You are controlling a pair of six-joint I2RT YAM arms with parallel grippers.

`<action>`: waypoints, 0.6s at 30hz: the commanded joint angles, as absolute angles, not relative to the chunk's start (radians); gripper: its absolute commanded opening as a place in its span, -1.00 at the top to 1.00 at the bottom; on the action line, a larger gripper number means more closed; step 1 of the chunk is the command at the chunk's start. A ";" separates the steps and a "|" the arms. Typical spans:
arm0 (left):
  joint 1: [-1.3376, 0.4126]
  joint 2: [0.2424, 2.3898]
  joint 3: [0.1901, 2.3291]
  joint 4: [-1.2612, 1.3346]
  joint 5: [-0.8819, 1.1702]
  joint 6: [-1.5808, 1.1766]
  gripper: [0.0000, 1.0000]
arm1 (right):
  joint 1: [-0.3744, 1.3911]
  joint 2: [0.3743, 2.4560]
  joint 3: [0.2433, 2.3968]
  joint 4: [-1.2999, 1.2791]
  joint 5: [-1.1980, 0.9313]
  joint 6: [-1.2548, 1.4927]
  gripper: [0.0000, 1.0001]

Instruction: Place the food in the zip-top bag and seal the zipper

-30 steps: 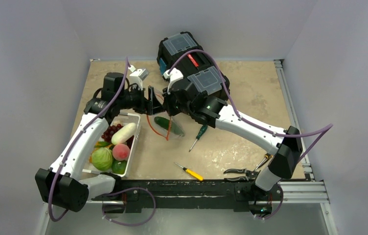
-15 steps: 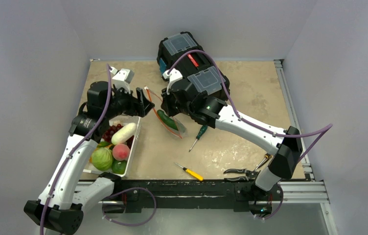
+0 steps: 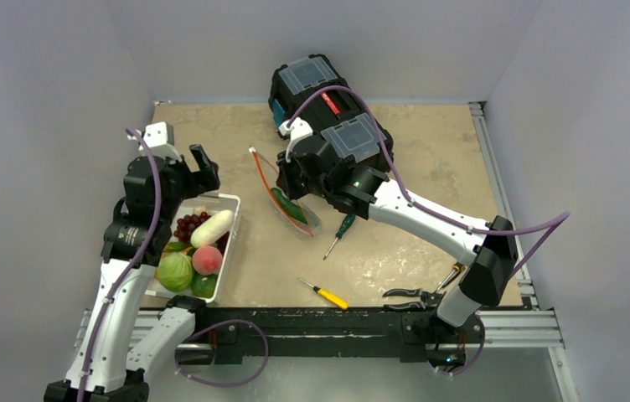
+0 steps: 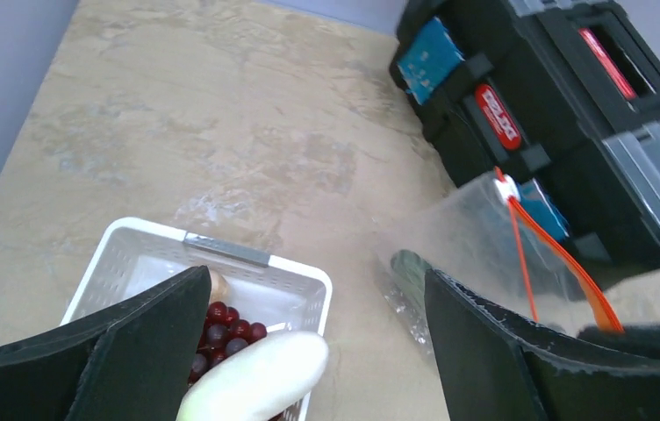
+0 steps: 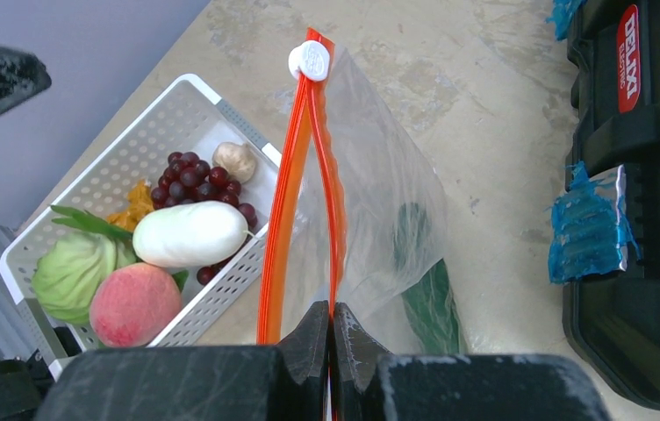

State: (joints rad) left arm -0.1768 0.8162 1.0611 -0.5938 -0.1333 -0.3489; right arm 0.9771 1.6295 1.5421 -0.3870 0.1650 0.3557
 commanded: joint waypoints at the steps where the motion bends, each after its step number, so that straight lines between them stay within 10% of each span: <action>1: -0.150 0.875 1.087 -0.633 -0.256 -0.449 -0.85 | 0.982 1.605 1.577 -0.383 0.167 0.362 1.00; 9: -0.137 0.930 1.198 -0.873 0.036 -0.255 -0.88 | 0.982 1.573 1.550 -0.384 0.132 0.359 1.00; 18: -0.189 0.912 0.983 -0.870 -0.079 -0.158 -0.80 | 0.982 1.538 1.528 -0.360 0.103 0.354 1.00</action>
